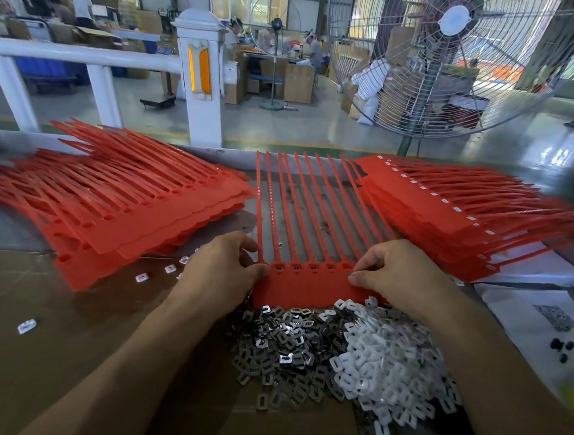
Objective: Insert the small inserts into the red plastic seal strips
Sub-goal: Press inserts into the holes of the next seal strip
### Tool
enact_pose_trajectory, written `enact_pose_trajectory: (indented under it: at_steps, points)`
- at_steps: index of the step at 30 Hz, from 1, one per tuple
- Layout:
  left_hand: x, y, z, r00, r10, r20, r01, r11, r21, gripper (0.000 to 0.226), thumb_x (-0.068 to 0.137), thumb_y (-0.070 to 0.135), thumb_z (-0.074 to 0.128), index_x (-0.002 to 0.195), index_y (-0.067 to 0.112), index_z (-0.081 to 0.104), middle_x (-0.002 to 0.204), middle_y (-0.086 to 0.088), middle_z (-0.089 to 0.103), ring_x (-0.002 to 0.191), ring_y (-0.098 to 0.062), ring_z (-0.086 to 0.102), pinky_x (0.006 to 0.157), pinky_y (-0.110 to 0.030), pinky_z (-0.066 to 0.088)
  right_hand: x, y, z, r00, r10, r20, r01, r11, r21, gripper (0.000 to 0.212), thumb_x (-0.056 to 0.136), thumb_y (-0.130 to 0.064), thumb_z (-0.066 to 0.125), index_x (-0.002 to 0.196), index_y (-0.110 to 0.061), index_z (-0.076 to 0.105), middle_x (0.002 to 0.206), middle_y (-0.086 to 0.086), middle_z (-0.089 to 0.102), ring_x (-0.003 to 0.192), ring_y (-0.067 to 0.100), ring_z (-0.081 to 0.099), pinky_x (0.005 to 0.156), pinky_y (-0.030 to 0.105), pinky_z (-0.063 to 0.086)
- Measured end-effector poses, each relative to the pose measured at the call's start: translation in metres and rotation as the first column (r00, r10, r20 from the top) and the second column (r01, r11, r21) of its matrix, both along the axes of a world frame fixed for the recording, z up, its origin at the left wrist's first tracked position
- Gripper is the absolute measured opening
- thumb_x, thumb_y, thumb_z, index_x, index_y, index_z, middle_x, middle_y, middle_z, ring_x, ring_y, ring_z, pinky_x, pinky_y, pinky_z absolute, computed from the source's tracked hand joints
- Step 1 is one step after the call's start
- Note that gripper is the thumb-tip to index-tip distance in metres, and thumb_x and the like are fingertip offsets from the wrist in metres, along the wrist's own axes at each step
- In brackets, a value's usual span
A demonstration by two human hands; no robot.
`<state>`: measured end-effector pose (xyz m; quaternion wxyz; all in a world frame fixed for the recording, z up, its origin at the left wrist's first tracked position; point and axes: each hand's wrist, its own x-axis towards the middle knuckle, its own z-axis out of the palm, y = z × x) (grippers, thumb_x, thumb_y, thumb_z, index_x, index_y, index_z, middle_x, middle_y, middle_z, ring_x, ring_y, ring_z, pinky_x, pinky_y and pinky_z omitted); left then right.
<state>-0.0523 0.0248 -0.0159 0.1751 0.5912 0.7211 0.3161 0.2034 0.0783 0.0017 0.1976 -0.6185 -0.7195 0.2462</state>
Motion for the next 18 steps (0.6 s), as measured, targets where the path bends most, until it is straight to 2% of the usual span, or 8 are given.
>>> enact_pose_trajectory:
  at_steps: [5, 8, 11, 13, 15, 18]
  points:
    - [-0.0003, 0.0001, -0.0006, 1.000, 0.005, 0.005, -0.005, 1.000, 0.000, 0.036, 0.086, 0.039, 0.078, 0.119, 0.028, 0.067, 0.086, 0.017, 0.067, 0.081, 0.000, 0.062, 0.083, -0.031, 0.052, 0.0010, -0.0001, -0.0013, 1.000, 0.011, -0.017, -0.011, 1.000, 0.022, 0.014, 0.085, -0.032, 0.084, 0.080, -0.027, 0.072, 0.069, -0.007, 0.073, 0.056, 0.006, 0.067, 0.055, 0.033, 0.053]
    - [-0.0007, -0.0002, -0.0005, 1.000, 0.003, -0.003, -0.003, 1.000, 0.001, 0.036, 0.086, 0.039, 0.077, 0.119, 0.028, 0.067, 0.087, 0.017, 0.068, 0.082, -0.003, 0.063, 0.084, -0.033, 0.053, 0.0014, 0.0000, -0.0011, 0.997, 0.027, -0.071, -0.027, 1.000, 0.011, 0.013, 0.085, -0.032, 0.084, 0.081, -0.028, 0.072, 0.076, -0.006, 0.074, 0.064, 0.009, 0.069, 0.062, 0.033, 0.054]
    - [-0.0008, -0.0002, -0.0004, 1.000, 0.002, -0.007, -0.002, 1.000, -0.001, 0.037, 0.086, 0.039, 0.077, 0.120, 0.028, 0.066, 0.088, 0.016, 0.068, 0.084, -0.006, 0.064, 0.085, -0.034, 0.054, 0.0015, 0.0003, -0.0006, 0.972, 0.019, -0.233, -0.014, 1.000, 0.023, 0.012, 0.086, -0.023, 0.084, 0.086, -0.029, 0.074, 0.085, -0.009, 0.075, 0.074, 0.010, 0.067, 0.068, 0.030, 0.048]
    - [-0.0007, -0.0002, -0.0003, 1.000, 0.003, -0.004, -0.003, 1.000, -0.003, 0.037, 0.086, 0.039, 0.077, 0.120, 0.028, 0.066, 0.089, 0.016, 0.068, 0.084, -0.007, 0.065, 0.085, -0.034, 0.054, 0.0023, 0.0015, -0.0015, 0.952, 0.013, -0.307, 0.003, 0.999, 0.053, 0.012, 0.088, -0.018, 0.081, 0.088, -0.029, 0.077, 0.078, -0.009, 0.075, 0.067, 0.004, 0.064, 0.062, 0.026, 0.049]
    - [-0.0007, 0.0000, -0.0001, 1.000, 0.004, 0.000, -0.004, 1.000, -0.003, 0.037, 0.086, 0.039, 0.077, 0.120, 0.028, 0.066, 0.088, 0.016, 0.068, 0.084, -0.007, 0.065, 0.084, -0.034, 0.054, 0.0026, 0.0025, -0.0036, 0.943, 0.007, -0.331, 0.018, 0.997, 0.072, 0.014, 0.090, -0.015, 0.079, 0.088, -0.029, 0.079, 0.064, -0.012, 0.071, 0.054, -0.002, 0.060, 0.051, 0.015, 0.047]
    - [-0.0004, 0.0002, -0.0001, 1.000, 0.001, 0.004, -0.001, 1.000, -0.005, 0.037, 0.087, 0.039, 0.077, 0.120, 0.029, 0.066, 0.089, 0.016, 0.068, 0.084, -0.004, 0.064, 0.082, -0.032, 0.053, 0.0014, 0.0046, -0.0072, 0.944, -0.009, -0.330, 0.033, 0.997, 0.070, 0.015, 0.093, -0.013, 0.075, 0.092, -0.028, 0.078, 0.059, -0.018, 0.068, 0.050, -0.004, 0.059, 0.047, 0.010, 0.043]
